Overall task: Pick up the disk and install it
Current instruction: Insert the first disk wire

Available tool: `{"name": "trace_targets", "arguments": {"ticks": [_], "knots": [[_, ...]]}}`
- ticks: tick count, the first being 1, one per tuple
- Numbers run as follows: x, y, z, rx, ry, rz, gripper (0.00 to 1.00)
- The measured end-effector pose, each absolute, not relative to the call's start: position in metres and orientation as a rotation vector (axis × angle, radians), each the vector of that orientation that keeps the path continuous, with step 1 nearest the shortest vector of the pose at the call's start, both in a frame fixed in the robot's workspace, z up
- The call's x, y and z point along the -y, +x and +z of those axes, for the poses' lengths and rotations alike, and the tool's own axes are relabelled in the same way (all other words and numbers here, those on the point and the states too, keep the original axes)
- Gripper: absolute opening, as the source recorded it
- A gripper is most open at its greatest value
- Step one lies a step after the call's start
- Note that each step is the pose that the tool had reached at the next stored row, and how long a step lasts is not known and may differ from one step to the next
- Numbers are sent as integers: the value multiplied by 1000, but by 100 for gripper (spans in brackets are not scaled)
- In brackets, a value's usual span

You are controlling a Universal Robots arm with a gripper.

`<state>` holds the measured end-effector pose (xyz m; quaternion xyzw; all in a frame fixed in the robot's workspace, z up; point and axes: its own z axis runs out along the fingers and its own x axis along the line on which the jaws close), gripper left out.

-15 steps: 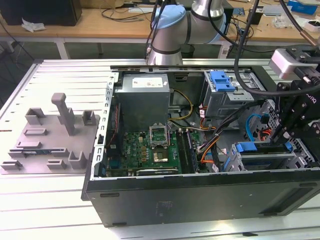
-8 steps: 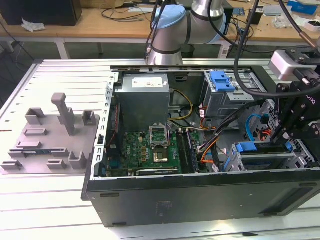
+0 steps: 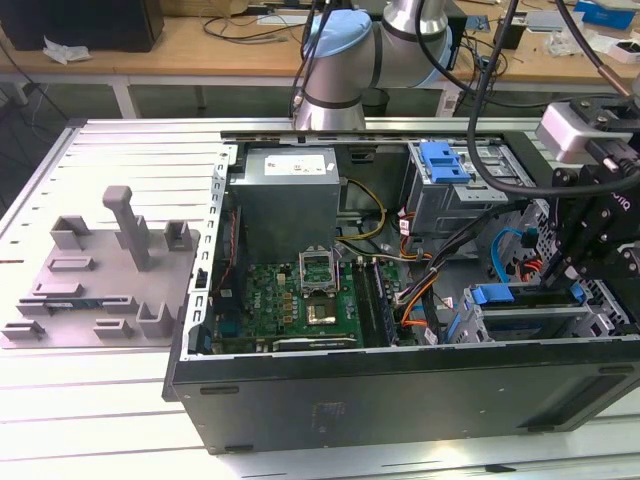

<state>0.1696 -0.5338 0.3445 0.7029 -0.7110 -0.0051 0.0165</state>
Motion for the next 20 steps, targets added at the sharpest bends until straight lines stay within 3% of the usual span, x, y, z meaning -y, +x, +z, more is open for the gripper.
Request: {"name": "trace_targets", "arguments": {"ticks": [20], "knots": [[534,170,342,2211,2186,-15,16]]}}
